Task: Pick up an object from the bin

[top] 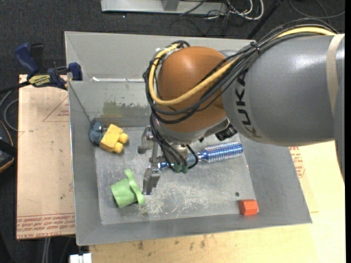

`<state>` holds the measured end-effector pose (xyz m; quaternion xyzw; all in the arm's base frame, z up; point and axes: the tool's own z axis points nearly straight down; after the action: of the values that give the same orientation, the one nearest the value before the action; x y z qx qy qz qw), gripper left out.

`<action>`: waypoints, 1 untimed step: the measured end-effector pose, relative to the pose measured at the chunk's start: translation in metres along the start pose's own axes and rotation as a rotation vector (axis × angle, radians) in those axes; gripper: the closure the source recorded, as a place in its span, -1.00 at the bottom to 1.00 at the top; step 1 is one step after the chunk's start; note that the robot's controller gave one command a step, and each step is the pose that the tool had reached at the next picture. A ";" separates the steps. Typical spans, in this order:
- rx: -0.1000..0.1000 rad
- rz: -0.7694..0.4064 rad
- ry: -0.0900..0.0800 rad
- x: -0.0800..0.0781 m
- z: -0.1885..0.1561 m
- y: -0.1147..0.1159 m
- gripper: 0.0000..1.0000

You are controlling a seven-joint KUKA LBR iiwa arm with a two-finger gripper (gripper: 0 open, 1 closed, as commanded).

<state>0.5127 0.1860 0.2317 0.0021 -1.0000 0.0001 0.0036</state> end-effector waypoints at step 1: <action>-0.005 -0.135 -0.017 0.012 0.159 0.060 -1.00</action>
Offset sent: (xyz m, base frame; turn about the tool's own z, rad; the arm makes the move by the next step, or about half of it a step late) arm -0.0168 0.0567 -0.1617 -0.1343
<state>0.4993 0.2456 0.0732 0.0697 -0.9976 -0.0025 -0.0047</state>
